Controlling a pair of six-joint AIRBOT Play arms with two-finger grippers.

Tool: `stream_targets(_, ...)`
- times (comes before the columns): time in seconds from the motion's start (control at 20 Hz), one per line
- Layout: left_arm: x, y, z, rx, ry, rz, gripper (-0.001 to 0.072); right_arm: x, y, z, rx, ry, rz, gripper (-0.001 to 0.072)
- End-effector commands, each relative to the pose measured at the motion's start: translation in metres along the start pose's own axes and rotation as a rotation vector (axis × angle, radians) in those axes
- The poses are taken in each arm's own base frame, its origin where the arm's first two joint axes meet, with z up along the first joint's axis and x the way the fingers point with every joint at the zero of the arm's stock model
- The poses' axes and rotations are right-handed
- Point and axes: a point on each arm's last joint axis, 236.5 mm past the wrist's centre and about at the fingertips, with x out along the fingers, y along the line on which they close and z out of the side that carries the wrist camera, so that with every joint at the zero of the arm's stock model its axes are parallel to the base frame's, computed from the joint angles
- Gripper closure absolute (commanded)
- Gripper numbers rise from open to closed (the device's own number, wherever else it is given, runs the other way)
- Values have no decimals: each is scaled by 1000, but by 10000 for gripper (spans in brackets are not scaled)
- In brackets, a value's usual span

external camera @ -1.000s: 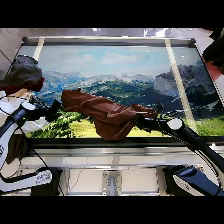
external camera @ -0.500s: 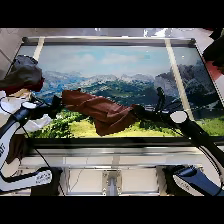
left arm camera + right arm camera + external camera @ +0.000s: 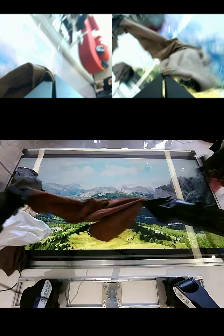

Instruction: Fold the shirts.

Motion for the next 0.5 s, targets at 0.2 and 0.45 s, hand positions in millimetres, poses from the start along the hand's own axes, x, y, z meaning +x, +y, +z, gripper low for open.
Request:
stream_targets(0.2,-141,-147,63,559,-313,-45,699,-190,124,87,-368,-436,-1,697)
stream_targets(0.45,-82,-79,1,476,176,19,699,-182,33,63,-325,-231,-352,697)
